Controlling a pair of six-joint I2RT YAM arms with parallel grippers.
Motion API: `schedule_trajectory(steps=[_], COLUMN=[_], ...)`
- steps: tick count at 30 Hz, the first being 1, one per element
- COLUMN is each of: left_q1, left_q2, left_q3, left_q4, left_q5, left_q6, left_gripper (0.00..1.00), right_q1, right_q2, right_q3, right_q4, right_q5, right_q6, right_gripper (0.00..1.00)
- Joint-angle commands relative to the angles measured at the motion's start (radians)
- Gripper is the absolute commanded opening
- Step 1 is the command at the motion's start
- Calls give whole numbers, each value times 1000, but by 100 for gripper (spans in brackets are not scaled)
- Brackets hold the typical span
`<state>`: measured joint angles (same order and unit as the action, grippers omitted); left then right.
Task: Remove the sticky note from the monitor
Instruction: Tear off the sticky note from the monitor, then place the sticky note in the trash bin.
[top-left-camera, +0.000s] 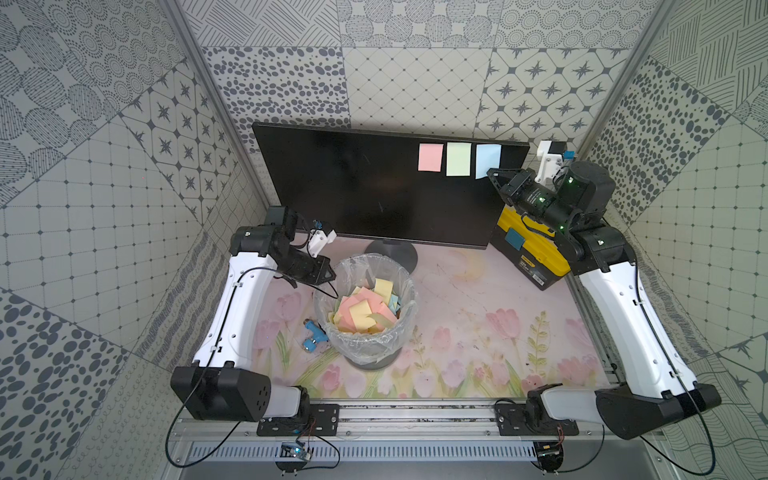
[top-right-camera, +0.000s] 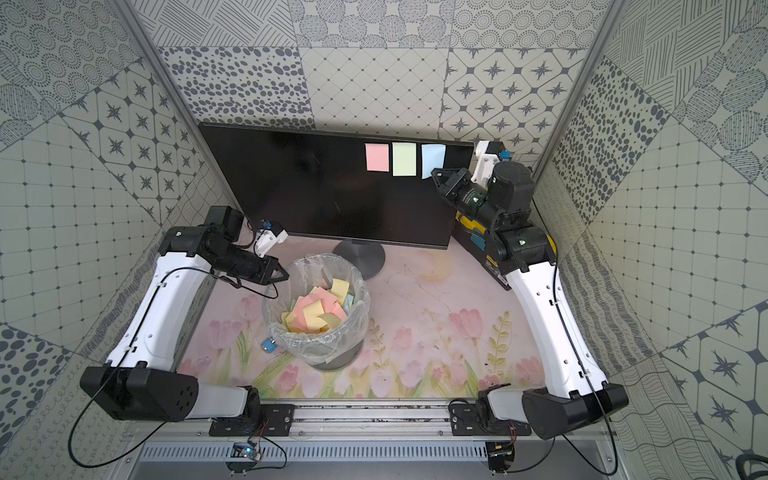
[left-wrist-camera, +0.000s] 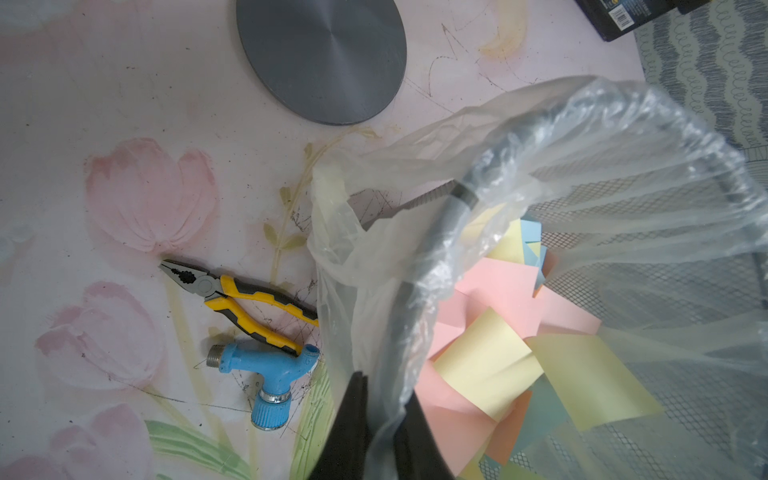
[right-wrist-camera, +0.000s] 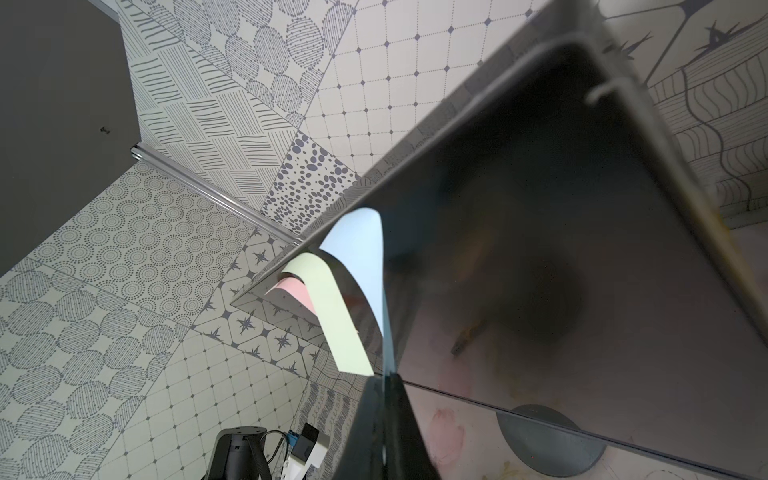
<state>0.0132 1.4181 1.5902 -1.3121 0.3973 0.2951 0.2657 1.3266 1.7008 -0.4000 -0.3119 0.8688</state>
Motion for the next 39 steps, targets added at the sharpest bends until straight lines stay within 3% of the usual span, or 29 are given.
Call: schedule_trajectory(steps=[1, 13, 17, 23, 28, 37, 39], left_q1=[-3, -4, -3, -3, -3, -3, -4], left_q2=[4, 6, 4, 5, 7, 8, 8], left_q3=[20, 20, 18, 16, 18, 20, 23], left_q4=[53, 52, 52, 54, 56, 55, 55], left_q5=[67, 67, 65, 65, 64, 63, 64], left_q6=[-13, -12, -12, -13, -14, -15, -16], left_gripper=[0, 0, 0, 0, 0, 0, 0], right_q1=[8, 78, 211, 476, 638, 757, 767], right_q2=[-47, -84, -32, 82, 175, 287, 303], right_q3=[11, -3, 47, 106, 143, 170, 182], right_q4=[96, 120, 18, -208, -354, -509, -531], right_q5=[-20, -85, -122, -82, -27, 18, 23], right_q6=[-43, -95, -210, -401, -521, -623, -630], right_gripper=[0, 0, 0, 0, 0, 0, 10])
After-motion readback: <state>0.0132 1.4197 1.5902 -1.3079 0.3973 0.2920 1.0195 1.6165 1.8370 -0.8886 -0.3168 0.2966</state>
